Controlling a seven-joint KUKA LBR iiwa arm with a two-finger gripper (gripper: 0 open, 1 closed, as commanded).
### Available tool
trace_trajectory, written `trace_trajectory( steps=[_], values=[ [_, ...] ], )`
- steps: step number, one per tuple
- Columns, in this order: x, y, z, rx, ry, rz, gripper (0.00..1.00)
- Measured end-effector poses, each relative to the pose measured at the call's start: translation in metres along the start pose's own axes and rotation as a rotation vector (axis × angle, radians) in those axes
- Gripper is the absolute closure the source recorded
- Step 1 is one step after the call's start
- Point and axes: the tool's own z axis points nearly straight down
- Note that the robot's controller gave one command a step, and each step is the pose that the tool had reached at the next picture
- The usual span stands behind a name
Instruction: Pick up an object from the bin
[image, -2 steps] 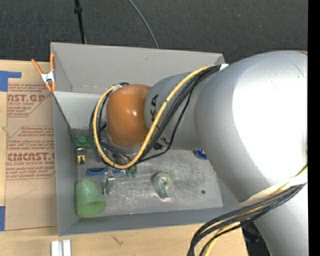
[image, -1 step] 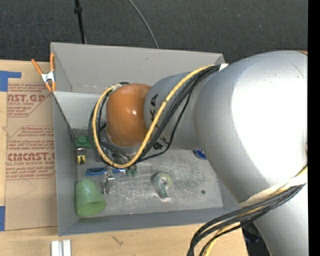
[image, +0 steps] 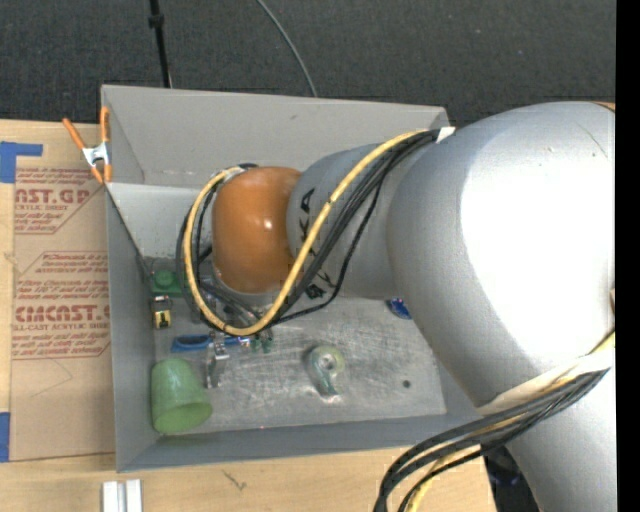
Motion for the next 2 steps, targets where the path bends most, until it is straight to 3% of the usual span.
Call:
trace_trajectory(
  steps=[1,2],
  values=[
    [-0.0005,0.0005,-0.0004,0.000,0.000,0.000,0.00],
    [-0.0047,0.0020,-0.0061,-0.004,-0.013,0.000,1.00]
  ],
)
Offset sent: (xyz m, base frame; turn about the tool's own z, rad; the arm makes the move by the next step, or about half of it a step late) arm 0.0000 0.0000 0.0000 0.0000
